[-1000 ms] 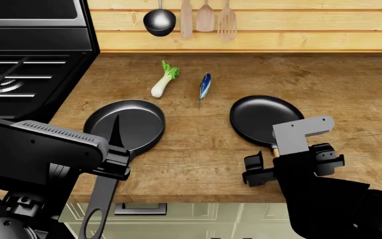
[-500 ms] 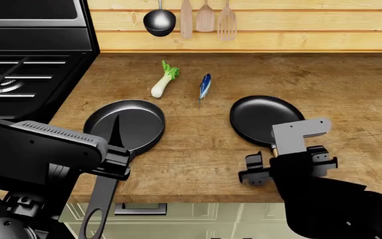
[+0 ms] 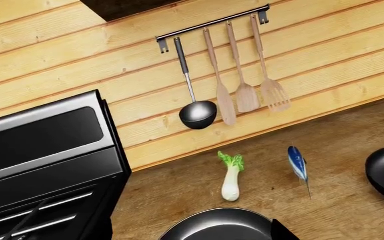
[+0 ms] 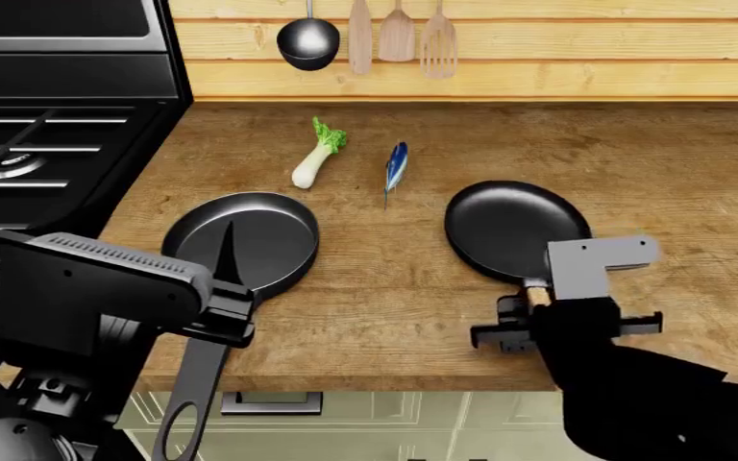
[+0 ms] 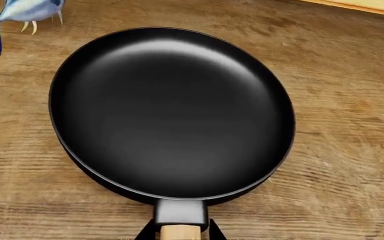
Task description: Place both pans onto different burners. Then place the celery and the fish on different pans.
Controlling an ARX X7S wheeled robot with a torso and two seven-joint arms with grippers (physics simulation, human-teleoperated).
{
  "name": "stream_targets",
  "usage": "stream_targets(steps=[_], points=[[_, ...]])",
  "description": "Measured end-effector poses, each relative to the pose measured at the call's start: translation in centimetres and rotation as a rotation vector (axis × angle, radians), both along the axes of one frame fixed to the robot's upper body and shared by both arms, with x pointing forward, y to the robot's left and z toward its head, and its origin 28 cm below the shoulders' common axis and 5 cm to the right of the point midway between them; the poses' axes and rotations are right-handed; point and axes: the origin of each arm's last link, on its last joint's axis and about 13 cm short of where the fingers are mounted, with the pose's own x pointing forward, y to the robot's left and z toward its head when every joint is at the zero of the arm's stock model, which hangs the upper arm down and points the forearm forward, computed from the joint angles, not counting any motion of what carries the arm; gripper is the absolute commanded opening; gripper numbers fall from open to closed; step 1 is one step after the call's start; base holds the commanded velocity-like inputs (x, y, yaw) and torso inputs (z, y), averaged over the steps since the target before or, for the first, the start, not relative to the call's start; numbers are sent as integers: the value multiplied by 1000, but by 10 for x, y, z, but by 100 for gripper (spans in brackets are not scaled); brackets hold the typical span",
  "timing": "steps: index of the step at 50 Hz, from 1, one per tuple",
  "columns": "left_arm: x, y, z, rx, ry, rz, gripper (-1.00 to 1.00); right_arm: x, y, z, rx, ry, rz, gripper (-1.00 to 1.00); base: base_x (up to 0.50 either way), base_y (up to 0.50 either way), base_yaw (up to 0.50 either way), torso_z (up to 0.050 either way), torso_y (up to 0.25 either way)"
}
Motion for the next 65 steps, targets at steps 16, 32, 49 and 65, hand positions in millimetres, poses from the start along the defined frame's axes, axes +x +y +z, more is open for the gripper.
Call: stream_targets(steps=[16, 32, 49, 65], points=[[0, -1, -1, 0, 3, -1, 100, -26, 1, 20, 40, 12, 55, -100, -1, 0, 0, 0, 0], [12, -2, -3, 4, 63, -7, 100, -42, 0, 39, 28, -50, 70, -100, 0, 0, 0, 0, 2], [33, -1, -11, -59, 301, 2, 100, -43, -1, 41, 17, -69, 76, -100, 0, 0, 0, 1, 2], [29, -5, -23, -89, 418, 46, 100, -38, -2, 36, 18, -49, 78, -100, 0, 0, 0, 0, 3]])
